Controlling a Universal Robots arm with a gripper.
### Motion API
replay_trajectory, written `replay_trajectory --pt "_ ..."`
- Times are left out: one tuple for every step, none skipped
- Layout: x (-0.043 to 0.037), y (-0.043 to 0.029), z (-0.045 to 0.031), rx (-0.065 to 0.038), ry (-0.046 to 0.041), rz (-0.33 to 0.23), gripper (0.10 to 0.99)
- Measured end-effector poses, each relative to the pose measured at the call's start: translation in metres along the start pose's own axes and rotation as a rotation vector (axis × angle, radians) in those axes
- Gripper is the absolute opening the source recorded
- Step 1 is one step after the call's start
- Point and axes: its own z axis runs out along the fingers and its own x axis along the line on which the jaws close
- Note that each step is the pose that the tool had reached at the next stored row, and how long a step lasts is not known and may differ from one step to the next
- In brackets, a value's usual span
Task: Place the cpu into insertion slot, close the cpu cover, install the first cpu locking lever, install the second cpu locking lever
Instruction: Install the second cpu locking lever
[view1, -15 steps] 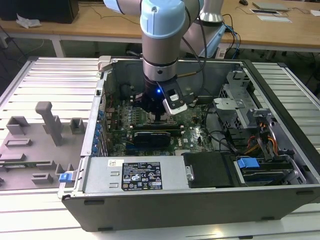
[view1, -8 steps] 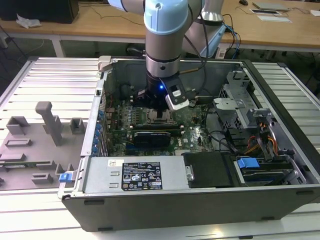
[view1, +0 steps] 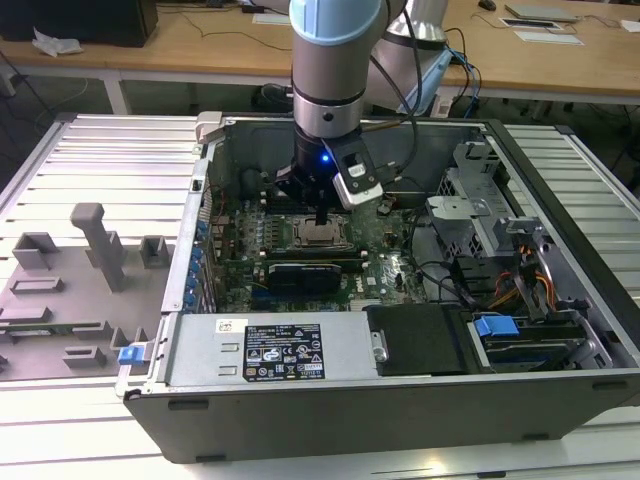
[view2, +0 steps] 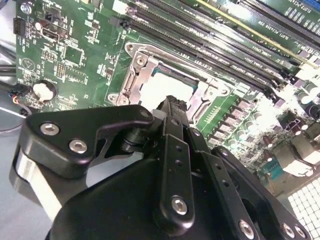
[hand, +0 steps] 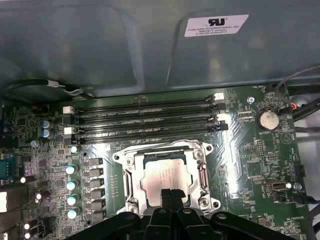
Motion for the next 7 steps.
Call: replay_trajectory --pt "0.0 0.0 -0.0001 0.0 0.0 0.0 0.106" --pt "0.0 0.0 -0.0002 0.0 0.0 0.0 0.106" --pt "-0.0001 0.0001 -0.0004 0.0 0.0 0.0 0.106" --pt "-0.0001 0.0001 -0.0005 0.0 0.0 0.0 0.106" --pt "-0.0001 0.0001 -0.0006 0.0 0.0 0.0 0.106" --pt "-0.0001 0.0001 -0.0007 0.0 0.0 0.0 0.106" --pt "-0.0001 0.0001 -0.0008 0.0 0.0 0.0 0.106"
